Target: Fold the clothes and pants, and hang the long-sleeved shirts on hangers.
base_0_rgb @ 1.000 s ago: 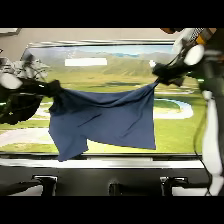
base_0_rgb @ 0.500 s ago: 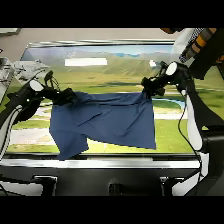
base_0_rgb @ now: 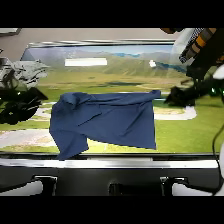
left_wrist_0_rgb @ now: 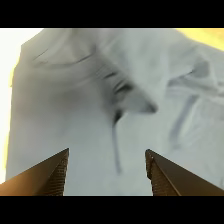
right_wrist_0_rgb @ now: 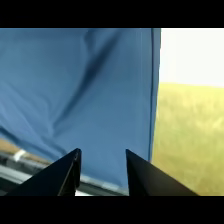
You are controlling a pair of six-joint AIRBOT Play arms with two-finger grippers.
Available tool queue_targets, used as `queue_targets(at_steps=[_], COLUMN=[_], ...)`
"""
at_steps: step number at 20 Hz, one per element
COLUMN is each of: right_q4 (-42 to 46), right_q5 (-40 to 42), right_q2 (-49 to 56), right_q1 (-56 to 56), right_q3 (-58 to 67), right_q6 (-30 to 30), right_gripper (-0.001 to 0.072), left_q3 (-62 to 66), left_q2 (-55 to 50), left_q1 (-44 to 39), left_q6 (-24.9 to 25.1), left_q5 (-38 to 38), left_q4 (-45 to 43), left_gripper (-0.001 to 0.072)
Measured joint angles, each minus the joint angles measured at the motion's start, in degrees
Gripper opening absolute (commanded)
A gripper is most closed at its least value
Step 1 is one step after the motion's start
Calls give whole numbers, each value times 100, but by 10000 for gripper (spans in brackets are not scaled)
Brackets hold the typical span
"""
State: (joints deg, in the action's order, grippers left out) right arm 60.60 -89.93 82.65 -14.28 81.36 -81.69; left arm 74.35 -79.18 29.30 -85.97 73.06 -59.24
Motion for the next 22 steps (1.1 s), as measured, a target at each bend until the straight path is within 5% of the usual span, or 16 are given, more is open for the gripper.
queue_targets(at_steps=[7, 18, 19, 21, 22], right_q4=[262, -527, -667, -859, -905], right_q5=[883, 1956, 2028, 2260, 2358], right_q2=[-1456, -1412, -1375, -1320, -1305], right_q1=[-262, -225, -155, 39, 129], right_q3=[-3641, -5060, -5090, -5125, -5139], right_q6=[372, 710, 750, 822, 820], right_gripper=[348, 346, 306, 32, 28], left_q3=[-1121, -1521, -1528, -1532, -1543], left_q2=[564, 614, 614, 614, 614], left_q1=[525, 579, 579, 579, 579], left_q6=[48, 74, 74, 74, 74], left_q5=[83, 48, 48, 50, 52], left_q4=[20, -138, -168, -199, -219], left_gripper=[552, 551, 543, 540, 541])
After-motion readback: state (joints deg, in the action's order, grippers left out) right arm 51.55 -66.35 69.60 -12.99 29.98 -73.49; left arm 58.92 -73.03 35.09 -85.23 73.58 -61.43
